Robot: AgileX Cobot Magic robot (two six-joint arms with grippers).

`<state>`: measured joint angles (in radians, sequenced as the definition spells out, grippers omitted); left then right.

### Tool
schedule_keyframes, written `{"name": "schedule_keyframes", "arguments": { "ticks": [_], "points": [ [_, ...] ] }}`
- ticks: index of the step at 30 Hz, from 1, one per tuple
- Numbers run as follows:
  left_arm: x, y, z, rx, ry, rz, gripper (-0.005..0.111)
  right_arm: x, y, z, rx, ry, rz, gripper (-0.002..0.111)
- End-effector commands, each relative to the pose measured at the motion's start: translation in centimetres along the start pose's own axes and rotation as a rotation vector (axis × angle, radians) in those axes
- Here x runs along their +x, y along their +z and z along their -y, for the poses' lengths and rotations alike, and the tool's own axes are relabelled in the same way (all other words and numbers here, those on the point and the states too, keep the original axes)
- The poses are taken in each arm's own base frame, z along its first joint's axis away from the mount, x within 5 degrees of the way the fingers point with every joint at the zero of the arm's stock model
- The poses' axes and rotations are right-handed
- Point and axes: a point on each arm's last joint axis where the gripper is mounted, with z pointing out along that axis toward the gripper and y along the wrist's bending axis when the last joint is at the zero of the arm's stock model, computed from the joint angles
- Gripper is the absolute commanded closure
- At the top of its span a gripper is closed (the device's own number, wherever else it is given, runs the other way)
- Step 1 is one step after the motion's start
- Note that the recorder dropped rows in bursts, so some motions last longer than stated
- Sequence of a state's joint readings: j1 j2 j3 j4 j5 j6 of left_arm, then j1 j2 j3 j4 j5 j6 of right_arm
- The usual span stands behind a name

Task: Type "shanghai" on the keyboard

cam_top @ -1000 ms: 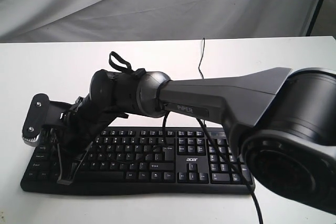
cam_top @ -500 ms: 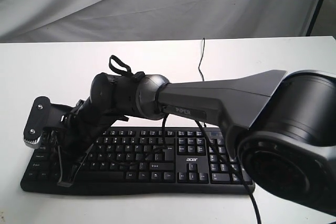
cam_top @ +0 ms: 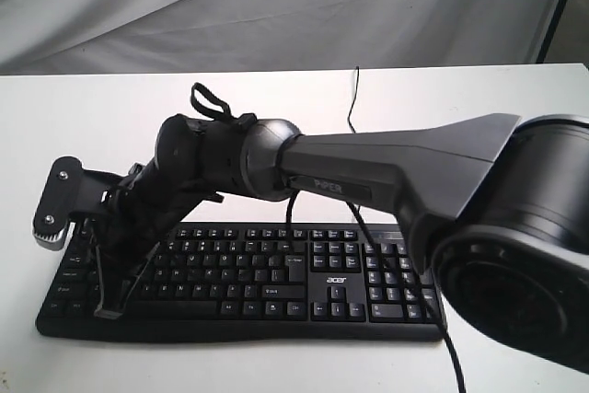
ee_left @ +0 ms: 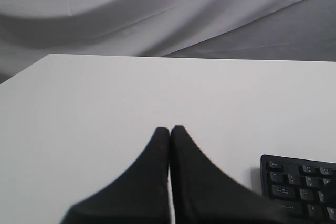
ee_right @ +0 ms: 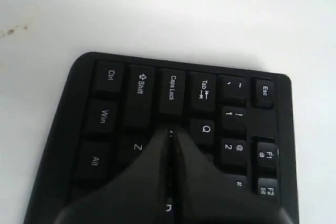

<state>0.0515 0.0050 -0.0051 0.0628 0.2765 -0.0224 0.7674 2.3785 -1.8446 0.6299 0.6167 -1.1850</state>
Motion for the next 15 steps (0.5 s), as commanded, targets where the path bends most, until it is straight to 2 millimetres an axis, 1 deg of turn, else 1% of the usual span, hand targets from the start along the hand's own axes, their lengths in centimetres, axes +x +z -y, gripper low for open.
{"name": "schedule_keyframes", "arguments": {
  "ticks": [1,7,9,15],
  "points": [
    [0.1,0.0,0.0,-0.002,-0.003,0.01,0.106,-1.1,-1.5,0.2,0.019,-0.021,0.024,0.108],
    [0.1,0.0,0.0,-0.002,-0.003,0.01,0.106,-1.4,-2.1,0.3,0.026,-0.024,0.033,0.108],
    [0.1,0.0,0.0,-0.002,-0.003,0.01,0.106,-1.6,-2.6,0.5,0.03,-0.016,0.038,0.108],
    [0.1,0.0,0.0,-0.002,-0.003,0.01,0.106,-1.0,-2.9,0.9,0.014,-0.002,0.017,0.108]
  ]
}}
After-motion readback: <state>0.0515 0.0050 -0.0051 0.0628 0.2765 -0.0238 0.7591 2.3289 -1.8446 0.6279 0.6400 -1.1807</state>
